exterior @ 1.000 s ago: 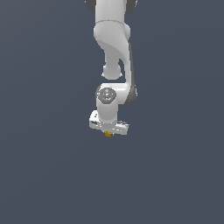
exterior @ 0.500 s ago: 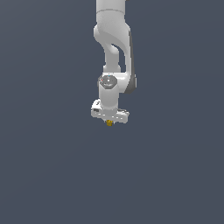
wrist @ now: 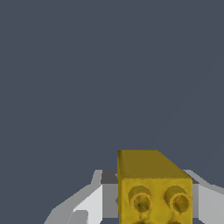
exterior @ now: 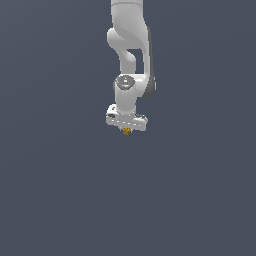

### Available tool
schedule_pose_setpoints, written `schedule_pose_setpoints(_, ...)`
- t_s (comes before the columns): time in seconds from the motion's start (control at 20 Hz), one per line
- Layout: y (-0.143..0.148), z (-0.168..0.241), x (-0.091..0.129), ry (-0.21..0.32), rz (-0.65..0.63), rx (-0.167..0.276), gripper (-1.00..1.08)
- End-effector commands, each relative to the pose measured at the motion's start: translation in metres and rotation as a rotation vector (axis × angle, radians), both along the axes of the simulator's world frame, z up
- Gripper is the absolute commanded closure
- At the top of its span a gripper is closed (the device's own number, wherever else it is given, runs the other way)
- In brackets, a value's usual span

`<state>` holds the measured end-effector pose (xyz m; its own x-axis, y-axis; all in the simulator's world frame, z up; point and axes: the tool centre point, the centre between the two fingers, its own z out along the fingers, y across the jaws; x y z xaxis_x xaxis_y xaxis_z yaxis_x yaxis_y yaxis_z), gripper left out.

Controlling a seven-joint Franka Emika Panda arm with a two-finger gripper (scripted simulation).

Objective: Pick up the object and move it to a goal position.

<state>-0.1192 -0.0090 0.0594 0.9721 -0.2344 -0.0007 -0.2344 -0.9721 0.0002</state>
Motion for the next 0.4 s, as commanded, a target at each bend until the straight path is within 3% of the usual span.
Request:
schedule_pose_setpoints(0.0,0.0007,0.0020,-0.0082,-0.001,0.000,0.000,1.08)
schedule_pose_setpoints(0.35,0.0015,0.0044,-0.0166,-0.001,0.000,0.000,1.08)
